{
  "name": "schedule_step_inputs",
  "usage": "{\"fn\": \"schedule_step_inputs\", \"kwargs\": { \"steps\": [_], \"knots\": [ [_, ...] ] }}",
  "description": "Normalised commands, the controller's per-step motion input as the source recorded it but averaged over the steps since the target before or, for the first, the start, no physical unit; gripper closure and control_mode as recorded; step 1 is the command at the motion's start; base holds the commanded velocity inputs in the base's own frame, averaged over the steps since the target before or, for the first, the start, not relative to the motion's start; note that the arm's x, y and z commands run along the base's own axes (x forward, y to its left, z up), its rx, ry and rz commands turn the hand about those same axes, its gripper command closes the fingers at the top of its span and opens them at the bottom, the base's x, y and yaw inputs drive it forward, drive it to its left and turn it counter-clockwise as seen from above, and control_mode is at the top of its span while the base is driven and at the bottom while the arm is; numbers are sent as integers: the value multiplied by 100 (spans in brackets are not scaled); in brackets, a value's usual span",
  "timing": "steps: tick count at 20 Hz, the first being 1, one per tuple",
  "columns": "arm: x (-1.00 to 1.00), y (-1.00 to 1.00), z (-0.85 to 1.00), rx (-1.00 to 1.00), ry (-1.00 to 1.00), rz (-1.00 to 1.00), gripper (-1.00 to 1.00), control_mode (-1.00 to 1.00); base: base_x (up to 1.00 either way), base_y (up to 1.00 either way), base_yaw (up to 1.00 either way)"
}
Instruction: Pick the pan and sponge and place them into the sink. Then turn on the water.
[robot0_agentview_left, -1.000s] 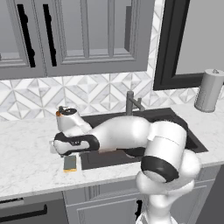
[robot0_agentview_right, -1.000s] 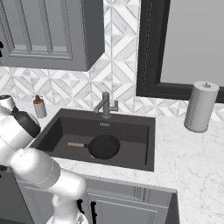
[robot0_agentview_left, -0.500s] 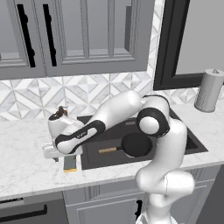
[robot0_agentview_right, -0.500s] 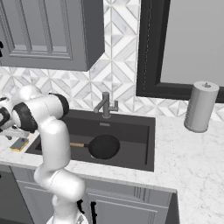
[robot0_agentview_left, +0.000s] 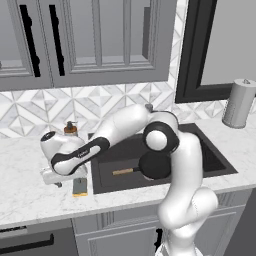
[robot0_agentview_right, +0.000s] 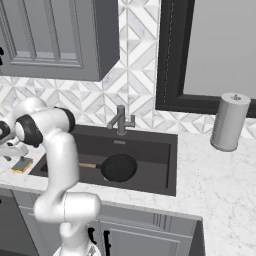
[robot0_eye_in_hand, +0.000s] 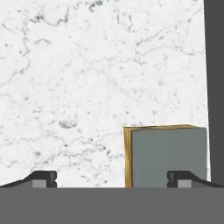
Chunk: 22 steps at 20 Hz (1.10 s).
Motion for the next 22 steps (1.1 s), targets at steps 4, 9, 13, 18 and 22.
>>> {"fn": "schedule_step_inputs", "kwargs": {
  "steps": [4,9,13,18,22],
  "knots": [
    [0,-53,-6,4,0,0,-100,-100,0,0,0],
    [-2,-62,-15,8,-4,0,-100,-100,0,0,0],
    [0,-23,-22,4,-9,0,-100,-100,0,0,0],
    [0,1,-12,1,-9,-2,-100,-100,0,0,0],
    [0,1,0,0,-6,-1,-100,-100,0,0,0]
  ]
}}
